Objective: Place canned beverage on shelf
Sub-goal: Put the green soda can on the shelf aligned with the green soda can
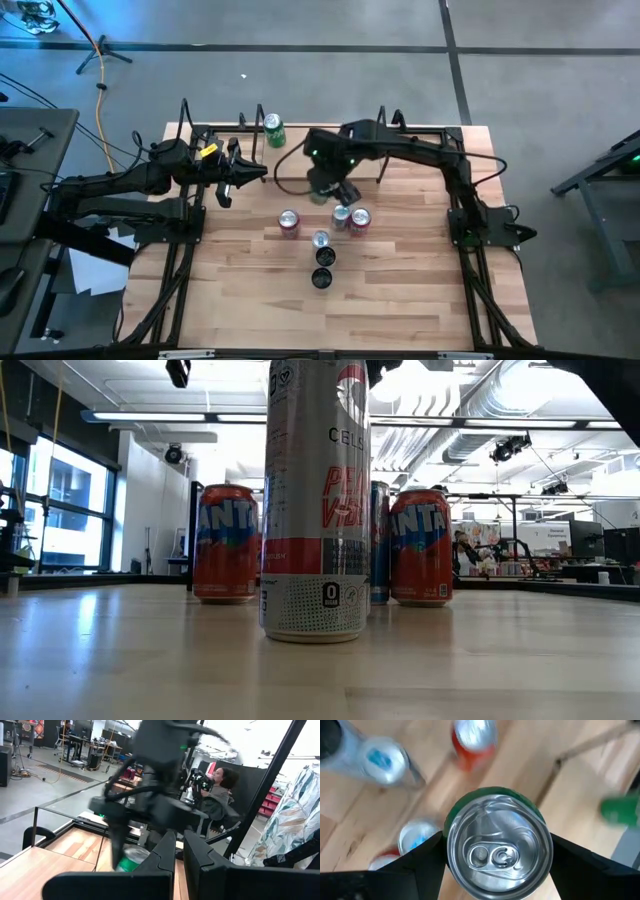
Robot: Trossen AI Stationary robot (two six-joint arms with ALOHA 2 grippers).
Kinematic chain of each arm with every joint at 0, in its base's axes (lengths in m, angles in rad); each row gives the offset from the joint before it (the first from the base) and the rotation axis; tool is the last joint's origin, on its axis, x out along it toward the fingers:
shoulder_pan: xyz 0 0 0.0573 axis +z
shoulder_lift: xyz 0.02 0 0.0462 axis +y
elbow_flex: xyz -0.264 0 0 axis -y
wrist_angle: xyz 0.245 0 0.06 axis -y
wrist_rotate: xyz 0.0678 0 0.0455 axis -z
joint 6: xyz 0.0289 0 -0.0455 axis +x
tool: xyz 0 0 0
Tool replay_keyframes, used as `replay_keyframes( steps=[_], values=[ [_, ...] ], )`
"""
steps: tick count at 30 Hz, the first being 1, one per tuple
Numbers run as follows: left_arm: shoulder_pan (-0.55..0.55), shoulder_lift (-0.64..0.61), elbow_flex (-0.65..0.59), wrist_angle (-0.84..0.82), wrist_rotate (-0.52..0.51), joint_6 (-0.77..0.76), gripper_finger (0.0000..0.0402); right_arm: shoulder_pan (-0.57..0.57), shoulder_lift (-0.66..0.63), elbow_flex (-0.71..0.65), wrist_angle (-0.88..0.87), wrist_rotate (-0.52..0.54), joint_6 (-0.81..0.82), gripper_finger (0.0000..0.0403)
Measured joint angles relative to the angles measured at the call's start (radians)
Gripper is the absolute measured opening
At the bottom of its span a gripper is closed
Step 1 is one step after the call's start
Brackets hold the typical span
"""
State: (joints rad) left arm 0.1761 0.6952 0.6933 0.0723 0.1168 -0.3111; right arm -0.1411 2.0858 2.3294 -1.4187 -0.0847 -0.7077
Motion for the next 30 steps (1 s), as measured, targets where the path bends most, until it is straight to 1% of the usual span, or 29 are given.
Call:
replay_keyframes(
  steps=[3, 5, 9, 15, 18, 21, 25, 30],
  values=[
    [0.000, 0.000, 0.000, 0.000, 0.000, 0.000, 0.0000, -0.038, -0.003, -0.020, -0.026, 0.016, 0.045, 0.0278],
    [0.000, 0.000, 0.000, 0.002, 0.000, 0.000, 0.0000, -0.059, -0.001, -0.021, -0.029, 0.045, 0.085, 0.0278],
    [0.000, 0.000, 0.000, 0.002, -0.013, 0.000, 0.0000, -0.098, 0.001, -0.021, 0.086, 0.111, 0.200, 0.0278],
    [0.000, 0.000, 0.000, 0.010, -0.019, -0.002, 0.0000, -0.163, 0.015, -0.021, 0.254, 0.113, 0.513, 0.0278],
    [0.000, 0.000, 0.000, 0.034, -0.019, -0.001, 0.0000, -0.190, 0.032, -0.021, 0.273, 0.125, 0.699, 0.0278],
    [0.000, 0.000, 0.000, 0.069, -0.020, -0.001, 0.0000, -0.206, 0.067, -0.021, 0.278, 0.130, 0.829, 0.0278],
    [0.000, 0.000, 0.000, 0.096, -0.019, -0.001, 0.0000, -0.206, 0.124, -0.021, 0.289, 0.125, 0.937, 0.0281],
    [0.000, 0.000, 0.000, 0.114, -0.019, 0.000, 0.0000, -0.193, 0.171, -0.021, 0.291, 0.126, 0.990, 0.0282]
  ],
)
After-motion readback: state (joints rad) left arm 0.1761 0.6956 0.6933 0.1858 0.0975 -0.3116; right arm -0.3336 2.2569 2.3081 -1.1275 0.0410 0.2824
